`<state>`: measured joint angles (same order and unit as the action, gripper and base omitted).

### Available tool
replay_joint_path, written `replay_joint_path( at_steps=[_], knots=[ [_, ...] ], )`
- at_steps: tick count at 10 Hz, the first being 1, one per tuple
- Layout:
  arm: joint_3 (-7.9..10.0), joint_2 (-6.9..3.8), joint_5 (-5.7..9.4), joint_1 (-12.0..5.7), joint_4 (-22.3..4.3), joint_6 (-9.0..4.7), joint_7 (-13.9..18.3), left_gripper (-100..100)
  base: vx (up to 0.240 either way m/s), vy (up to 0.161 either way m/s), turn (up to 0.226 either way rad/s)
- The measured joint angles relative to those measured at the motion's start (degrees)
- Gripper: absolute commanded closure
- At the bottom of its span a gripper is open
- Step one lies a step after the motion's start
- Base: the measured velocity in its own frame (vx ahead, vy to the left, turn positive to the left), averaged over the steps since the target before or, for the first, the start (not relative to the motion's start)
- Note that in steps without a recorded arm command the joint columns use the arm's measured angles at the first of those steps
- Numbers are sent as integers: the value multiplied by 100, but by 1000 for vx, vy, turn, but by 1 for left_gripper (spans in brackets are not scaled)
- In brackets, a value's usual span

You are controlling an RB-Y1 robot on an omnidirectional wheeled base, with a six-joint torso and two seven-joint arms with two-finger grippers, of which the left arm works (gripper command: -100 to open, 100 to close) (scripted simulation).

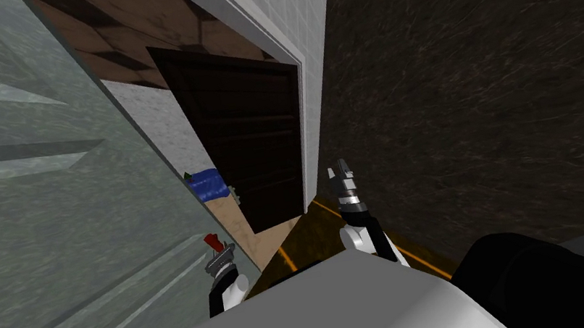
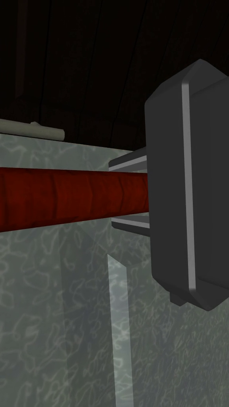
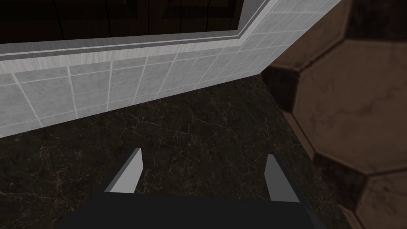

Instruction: Push the door open

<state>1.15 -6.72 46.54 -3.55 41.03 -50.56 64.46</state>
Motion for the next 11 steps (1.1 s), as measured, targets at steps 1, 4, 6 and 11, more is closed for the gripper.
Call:
replay_joint_path(
  at_steps=[1, 4, 6, 11],
  knots=[
    [83, 1, 58, -4, 24, 7, -52, 100, 153, 78, -48],
    [314, -33, 202, -120, -158, -139, -108, 100, 149, 89, -45],
    [408, -23, 258, -37, -24, -195, -156, 100, 111, 55, -42],
    [731, 37, 478, -45, -69, -291, -339, 100, 95, 59, -39]
  ],
)
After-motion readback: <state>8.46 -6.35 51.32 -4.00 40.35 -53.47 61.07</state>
